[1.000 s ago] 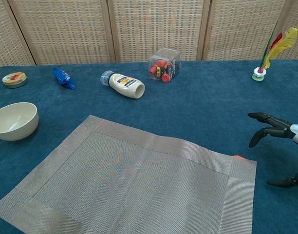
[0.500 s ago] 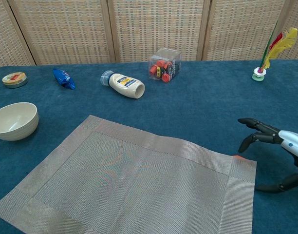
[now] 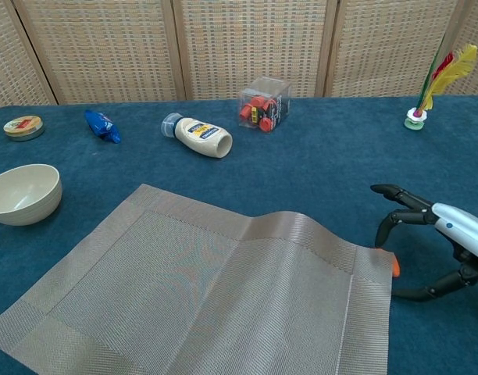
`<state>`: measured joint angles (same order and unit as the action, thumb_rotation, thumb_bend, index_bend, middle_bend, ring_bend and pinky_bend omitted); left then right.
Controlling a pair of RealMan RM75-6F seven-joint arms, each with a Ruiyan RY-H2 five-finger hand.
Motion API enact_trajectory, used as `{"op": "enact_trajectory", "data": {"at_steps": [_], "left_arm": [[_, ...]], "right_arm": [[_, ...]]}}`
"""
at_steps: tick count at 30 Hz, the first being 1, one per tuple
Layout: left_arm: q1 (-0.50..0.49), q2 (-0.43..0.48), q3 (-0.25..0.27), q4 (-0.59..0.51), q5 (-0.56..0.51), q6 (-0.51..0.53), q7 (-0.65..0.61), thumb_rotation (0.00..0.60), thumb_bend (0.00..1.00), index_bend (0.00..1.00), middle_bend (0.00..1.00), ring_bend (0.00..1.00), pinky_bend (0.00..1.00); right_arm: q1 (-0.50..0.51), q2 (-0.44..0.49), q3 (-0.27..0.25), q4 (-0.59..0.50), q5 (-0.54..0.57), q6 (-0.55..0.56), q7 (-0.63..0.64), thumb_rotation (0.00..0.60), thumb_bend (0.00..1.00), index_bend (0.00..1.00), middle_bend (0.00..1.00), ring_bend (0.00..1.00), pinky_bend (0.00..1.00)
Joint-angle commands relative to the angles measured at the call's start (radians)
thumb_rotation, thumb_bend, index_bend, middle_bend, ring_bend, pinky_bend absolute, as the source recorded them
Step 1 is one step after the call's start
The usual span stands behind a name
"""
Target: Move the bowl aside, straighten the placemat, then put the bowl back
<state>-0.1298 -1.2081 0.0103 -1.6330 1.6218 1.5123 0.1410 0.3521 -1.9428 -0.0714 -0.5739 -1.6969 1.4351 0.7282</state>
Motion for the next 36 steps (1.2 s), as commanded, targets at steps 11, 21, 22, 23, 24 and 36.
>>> {"op": "enact_trajectory", "data": {"at_steps": [11, 21, 22, 23, 24, 36], "left_arm": [[0.0, 0.003, -0.001, -0.003, 0.003, -0.002, -0.008, 0.6, 0.26, 0.0, 0.0, 0.0, 0.0], [0.002, 0.004, -0.003, -0.001, 0.001, -0.004, -0.016, 0.6, 0.26, 0.0, 0.0, 0.0, 0.0], [0.002, 0.004, -0.003, 0.0, 0.001, -0.004, -0.017, 0.6, 0.26, 0.0, 0.0, 0.0, 0.0], [0.002, 0.004, -0.004, 0.001, 0.001, -0.004, -0.017, 0.6, 0.26, 0.0, 0.0, 0.0, 0.0], [0.002, 0.004, -0.004, 0.001, 0.001, -0.003, -0.018, 0.6, 0.26, 0.0, 0.0, 0.0, 0.0], [0.003, 0.005, -0.008, 0.004, -0.001, -0.002, -0.028, 0.6, 0.26, 0.0, 0.0, 0.0, 0.0]], "right_arm": [[0.002, 0.017, -0.008, 0.016, 0.008, -0.016, 0.002, 0.6, 0.22, 0.45, 0.08, 0.0, 0.0], [0.001, -0.015, -0.011, 0.016, 0.005, 0.002, 0.004, 0.6, 0.22, 0.49, 0.11, 0.0, 0.0], [0.001, -0.017, -0.011, 0.017, 0.005, 0.002, 0.005, 0.6, 0.22, 0.49, 0.11, 0.0, 0.0], [0.001, -0.02, -0.01, 0.018, 0.006, 0.004, 0.007, 0.6, 0.22, 0.49, 0.11, 0.0, 0.0], [0.002, -0.027, -0.003, 0.019, 0.01, 0.009, 0.01, 0.6, 0.22, 0.49, 0.11, 0.0, 0.0], [0.004, -0.043, 0.002, 0.033, 0.015, 0.021, 0.029, 0.6, 0.35, 0.55, 0.15, 0.0, 0.0]]}}
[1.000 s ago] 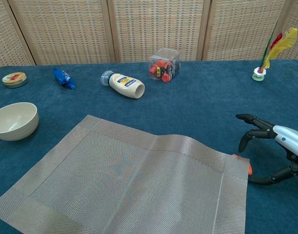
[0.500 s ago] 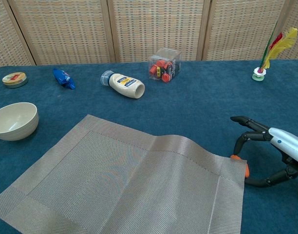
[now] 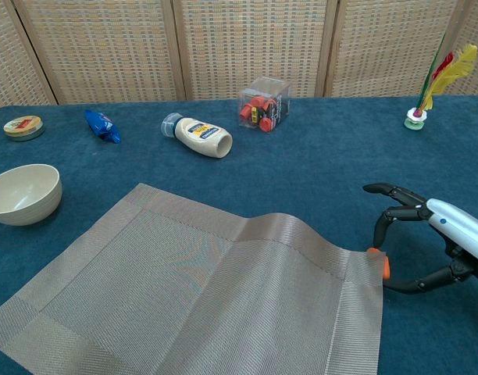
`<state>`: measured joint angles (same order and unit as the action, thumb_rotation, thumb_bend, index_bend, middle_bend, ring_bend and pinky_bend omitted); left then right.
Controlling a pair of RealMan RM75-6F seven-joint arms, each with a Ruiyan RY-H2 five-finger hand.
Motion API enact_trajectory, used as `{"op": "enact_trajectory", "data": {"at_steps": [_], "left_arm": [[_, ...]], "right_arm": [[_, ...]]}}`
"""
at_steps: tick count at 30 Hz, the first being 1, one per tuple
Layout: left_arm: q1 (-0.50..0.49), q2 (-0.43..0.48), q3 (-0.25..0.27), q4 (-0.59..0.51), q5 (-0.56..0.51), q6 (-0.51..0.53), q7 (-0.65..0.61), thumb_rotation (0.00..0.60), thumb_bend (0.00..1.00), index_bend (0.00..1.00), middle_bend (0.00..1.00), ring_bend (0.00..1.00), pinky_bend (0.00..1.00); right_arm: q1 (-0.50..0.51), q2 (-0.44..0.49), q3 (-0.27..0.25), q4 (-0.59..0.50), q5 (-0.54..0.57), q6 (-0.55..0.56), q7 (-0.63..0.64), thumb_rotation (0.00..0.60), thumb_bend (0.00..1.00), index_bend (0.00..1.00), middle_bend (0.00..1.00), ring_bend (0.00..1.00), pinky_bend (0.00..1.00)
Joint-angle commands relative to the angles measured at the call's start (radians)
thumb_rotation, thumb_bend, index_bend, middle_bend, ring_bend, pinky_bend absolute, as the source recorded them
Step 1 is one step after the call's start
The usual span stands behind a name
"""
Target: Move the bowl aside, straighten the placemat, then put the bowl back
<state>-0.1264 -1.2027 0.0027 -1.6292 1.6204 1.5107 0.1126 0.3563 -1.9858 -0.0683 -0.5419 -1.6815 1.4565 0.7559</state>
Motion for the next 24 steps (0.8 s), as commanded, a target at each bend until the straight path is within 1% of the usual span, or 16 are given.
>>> {"op": "enact_trajectory", "data": {"at_steps": [1, 5, 9, 16, 24], "left_arm": [[0.0, 0.0, 0.0, 0.0, 0.0, -0.001, 0.0, 0.6, 0.26, 0.0, 0.0, 0.0, 0.0], [0.0, 0.0, -0.002, 0.0, -0.003, -0.001, -0.003, 0.6, 0.26, 0.0, 0.0, 0.0, 0.0], [0.0, 0.0, -0.003, 0.002, -0.005, -0.002, -0.007, 0.6, 0.26, 0.0, 0.0, 0.0, 0.0], [0.0, -0.001, -0.004, 0.004, -0.007, -0.004, -0.01, 0.6, 0.26, 0.0, 0.0, 0.0, 0.0], [0.0, -0.002, -0.006, 0.007, -0.01, -0.005, -0.014, 0.6, 0.26, 0.0, 0.0, 0.0, 0.0]], "right_arm": [[0.0, 0.0, -0.002, 0.001, -0.001, 0.0, 0.002, 0.6, 0.37, 0.55, 0.16, 0.0, 0.0], [0.0, 0.0, -0.002, 0.0, -0.001, 0.005, 0.006, 0.6, 0.45, 0.56, 0.16, 0.0, 0.0], [-0.001, 0.001, -0.004, 0.001, -0.002, 0.008, 0.004, 0.6, 0.48, 0.56, 0.16, 0.0, 0.0], [-0.002, 0.002, -0.006, -0.003, -0.004, 0.016, 0.001, 0.6, 0.52, 0.56, 0.16, 0.0, 0.0], [-0.002, 0.007, -0.007, -0.011, -0.005, 0.021, 0.001, 0.6, 0.54, 0.6, 0.18, 0.0, 0.0]]}}
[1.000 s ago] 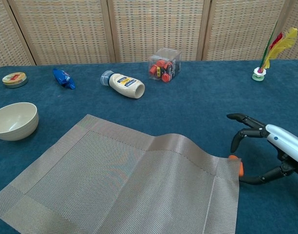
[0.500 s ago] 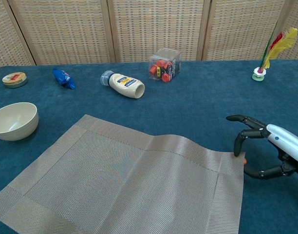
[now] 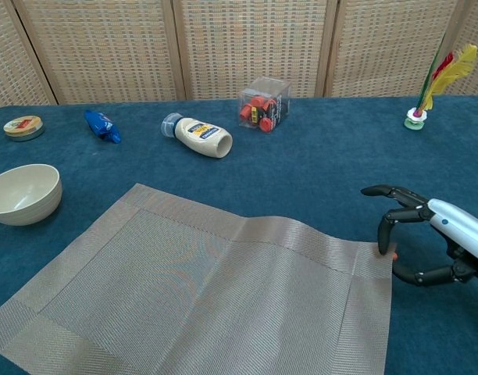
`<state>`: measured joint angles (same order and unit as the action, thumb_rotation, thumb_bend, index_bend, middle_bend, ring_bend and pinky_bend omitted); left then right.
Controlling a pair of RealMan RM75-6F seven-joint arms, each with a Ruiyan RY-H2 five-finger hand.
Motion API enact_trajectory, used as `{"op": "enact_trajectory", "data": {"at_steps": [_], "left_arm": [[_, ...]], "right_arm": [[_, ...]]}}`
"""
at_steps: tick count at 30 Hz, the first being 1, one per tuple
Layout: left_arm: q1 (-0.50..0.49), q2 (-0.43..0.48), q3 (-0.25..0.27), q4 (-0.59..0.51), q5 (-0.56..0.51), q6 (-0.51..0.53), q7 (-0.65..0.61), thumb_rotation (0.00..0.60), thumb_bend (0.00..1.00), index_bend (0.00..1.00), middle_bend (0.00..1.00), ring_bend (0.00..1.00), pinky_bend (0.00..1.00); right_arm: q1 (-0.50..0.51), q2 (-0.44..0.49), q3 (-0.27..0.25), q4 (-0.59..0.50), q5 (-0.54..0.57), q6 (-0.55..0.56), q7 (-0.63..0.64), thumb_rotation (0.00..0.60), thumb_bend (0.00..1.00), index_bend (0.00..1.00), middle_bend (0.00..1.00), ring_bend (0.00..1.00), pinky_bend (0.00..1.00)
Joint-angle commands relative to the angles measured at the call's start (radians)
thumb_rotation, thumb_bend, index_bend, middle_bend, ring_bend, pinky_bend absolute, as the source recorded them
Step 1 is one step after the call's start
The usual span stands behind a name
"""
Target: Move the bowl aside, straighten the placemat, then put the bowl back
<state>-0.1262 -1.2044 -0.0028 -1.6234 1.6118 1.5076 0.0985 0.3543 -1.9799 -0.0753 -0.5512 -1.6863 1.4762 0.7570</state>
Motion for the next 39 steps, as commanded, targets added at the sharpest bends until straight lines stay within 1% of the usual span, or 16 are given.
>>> {"op": "enact_trajectory", "data": {"at_steps": [1, 9, 24, 32, 39], "left_arm": [[-0.001, -0.001, 0.0, 0.001, -0.003, -0.003, 0.0, 0.6, 0.26, 0.0, 0.0, 0.0, 0.0], [0.0, 0.0, -0.001, 0.001, -0.002, -0.002, -0.002, 0.6, 0.26, 0.0, 0.0, 0.0, 0.0], [-0.002, 0.0, -0.002, 0.004, -0.008, -0.008, -0.005, 0.6, 0.26, 0.0, 0.0, 0.0, 0.0], [-0.002, 0.001, -0.006, 0.005, -0.014, -0.008, -0.006, 0.6, 0.26, 0.0, 0.0, 0.0, 0.0], [-0.001, 0.001, -0.008, 0.006, -0.019, -0.009, -0.007, 0.6, 0.26, 0.0, 0.0, 0.0, 0.0]], "right_arm": [[0.0, 0.001, -0.001, -0.002, -0.001, 0.002, 0.0, 0.6, 0.54, 0.61, 0.18, 0.0, 0.0], [0.001, 0.003, 0.004, -0.007, 0.002, 0.009, -0.004, 0.6, 0.53, 0.65, 0.22, 0.0, 0.0], [0.015, 0.027, 0.024, -0.024, 0.013, 0.013, -0.015, 0.6, 0.54, 0.69, 0.24, 0.0, 0.0], [0.04, 0.059, 0.049, -0.039, 0.031, -0.011, -0.02, 0.6, 0.54, 0.69, 0.24, 0.0, 0.0], [0.07, 0.088, 0.076, -0.039, 0.058, -0.064, -0.019, 0.6, 0.54, 0.7, 0.25, 0.0, 0.0]]}}
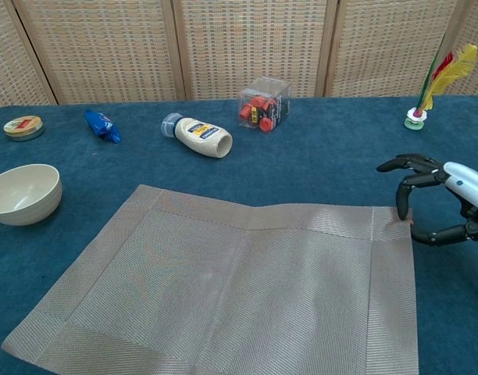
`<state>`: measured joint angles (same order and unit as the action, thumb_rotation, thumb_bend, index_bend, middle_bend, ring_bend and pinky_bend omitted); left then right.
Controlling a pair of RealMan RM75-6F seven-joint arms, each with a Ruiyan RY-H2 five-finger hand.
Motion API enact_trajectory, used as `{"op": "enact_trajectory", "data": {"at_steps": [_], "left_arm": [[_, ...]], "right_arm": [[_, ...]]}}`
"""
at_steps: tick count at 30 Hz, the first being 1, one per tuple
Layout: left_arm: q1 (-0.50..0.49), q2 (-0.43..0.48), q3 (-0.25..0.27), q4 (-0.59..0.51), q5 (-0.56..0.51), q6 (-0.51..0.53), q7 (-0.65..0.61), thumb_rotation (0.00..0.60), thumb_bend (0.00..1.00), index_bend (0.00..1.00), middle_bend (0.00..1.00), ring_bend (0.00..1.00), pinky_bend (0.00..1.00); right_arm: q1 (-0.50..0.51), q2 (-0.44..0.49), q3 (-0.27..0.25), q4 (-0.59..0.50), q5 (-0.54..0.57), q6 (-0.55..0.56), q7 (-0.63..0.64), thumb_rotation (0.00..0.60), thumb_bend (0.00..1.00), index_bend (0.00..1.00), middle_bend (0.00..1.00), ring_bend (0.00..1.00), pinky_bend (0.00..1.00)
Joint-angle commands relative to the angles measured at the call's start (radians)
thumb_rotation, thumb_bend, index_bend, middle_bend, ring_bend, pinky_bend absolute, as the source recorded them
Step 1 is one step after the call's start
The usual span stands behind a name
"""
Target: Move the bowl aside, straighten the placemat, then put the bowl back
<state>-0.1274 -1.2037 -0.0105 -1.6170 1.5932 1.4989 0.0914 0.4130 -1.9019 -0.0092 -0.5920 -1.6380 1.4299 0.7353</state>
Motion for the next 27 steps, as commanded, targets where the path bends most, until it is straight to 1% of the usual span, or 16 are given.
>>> {"op": "enact_trajectory", "data": {"at_steps": [1, 10, 19, 27], "left_arm": [[0.0, 0.0, -0.001, 0.0, -0.001, 0.0, 0.0, 0.6, 0.26, 0.0, 0.0, 0.0, 0.0], [-0.003, -0.005, -0.002, 0.004, -0.009, -0.009, 0.011, 0.6, 0.26, 0.0, 0.0, 0.0, 0.0], [-0.004, -0.006, -0.006, 0.009, -0.022, -0.015, 0.01, 0.6, 0.25, 0.0, 0.0, 0.0, 0.0], [-0.006, -0.007, -0.007, 0.011, -0.025, -0.02, 0.011, 0.6, 0.25, 0.0, 0.0, 0.0, 0.0]], "right_arm": [[0.019, 0.015, 0.015, 0.004, 0.015, -0.03, 0.004, 0.6, 0.54, 0.7, 0.25, 0.0, 0.0], [0.091, 0.037, 0.045, 0.014, 0.024, -0.087, -0.008, 0.6, 0.54, 0.7, 0.25, 0.0, 0.0], [0.162, 0.064, 0.086, 0.0, 0.06, -0.18, -0.005, 0.6, 0.54, 0.72, 0.27, 0.0, 0.0], [0.213, 0.067, 0.101, 0.011, 0.075, -0.246, -0.032, 0.6, 0.53, 0.73, 0.27, 0.0, 0.0]]}}
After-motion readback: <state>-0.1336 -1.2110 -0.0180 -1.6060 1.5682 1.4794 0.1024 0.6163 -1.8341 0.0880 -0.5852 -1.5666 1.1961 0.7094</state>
